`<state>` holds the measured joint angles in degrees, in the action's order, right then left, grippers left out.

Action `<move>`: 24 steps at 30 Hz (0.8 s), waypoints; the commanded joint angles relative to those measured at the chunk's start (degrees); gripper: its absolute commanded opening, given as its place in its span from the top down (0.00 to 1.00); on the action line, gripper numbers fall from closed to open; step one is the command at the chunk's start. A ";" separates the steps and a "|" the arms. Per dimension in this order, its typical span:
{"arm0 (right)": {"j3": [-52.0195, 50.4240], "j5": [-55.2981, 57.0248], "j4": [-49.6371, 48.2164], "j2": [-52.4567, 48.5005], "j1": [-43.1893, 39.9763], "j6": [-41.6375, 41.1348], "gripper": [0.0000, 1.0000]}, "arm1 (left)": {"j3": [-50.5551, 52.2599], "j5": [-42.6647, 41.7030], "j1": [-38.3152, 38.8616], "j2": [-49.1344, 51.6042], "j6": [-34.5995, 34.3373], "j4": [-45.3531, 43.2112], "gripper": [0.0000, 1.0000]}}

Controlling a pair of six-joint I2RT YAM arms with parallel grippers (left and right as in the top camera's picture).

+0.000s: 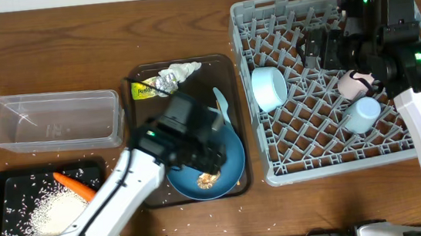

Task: Sort waste into correct bins and load items into the dishwasher rack
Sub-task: 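Reach the left gripper to the blue plate and grasp its rim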

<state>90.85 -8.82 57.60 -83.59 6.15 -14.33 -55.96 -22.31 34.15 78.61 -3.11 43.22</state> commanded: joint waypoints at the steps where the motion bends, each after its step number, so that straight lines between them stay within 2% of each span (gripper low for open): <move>1: -0.02 0.92 0.04 0.98 -0.24 -0.63 0.01 | -0.52 2.25 5.33 1.95 3.34 -0.31 0.31; 7: -0.02 0.92 0.04 0.96 -0.24 -0.63 0.01 | -0.52 5.03 12.22 9.11 3.30 -3.98 0.32; 8: -0.02 0.92 0.07 0.96 -0.24 -0.63 0.01 | -0.52 5.05 12.70 10.19 3.30 -4.42 0.34; 16: -0.02 0.92 0.74 0.96 -0.24 -0.63 0.01 | -0.52 5.73 13.44 14.36 3.61 -5.20 0.36; 24: -0.02 0.92 1.14 0.96 -0.24 -0.63 0.01 | -0.52 11.06 13.46 17.33 4.00 -5.18 0.38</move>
<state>90.85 -8.43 58.50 -83.59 6.15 -14.48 -55.96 -13.87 47.53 94.59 0.03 38.04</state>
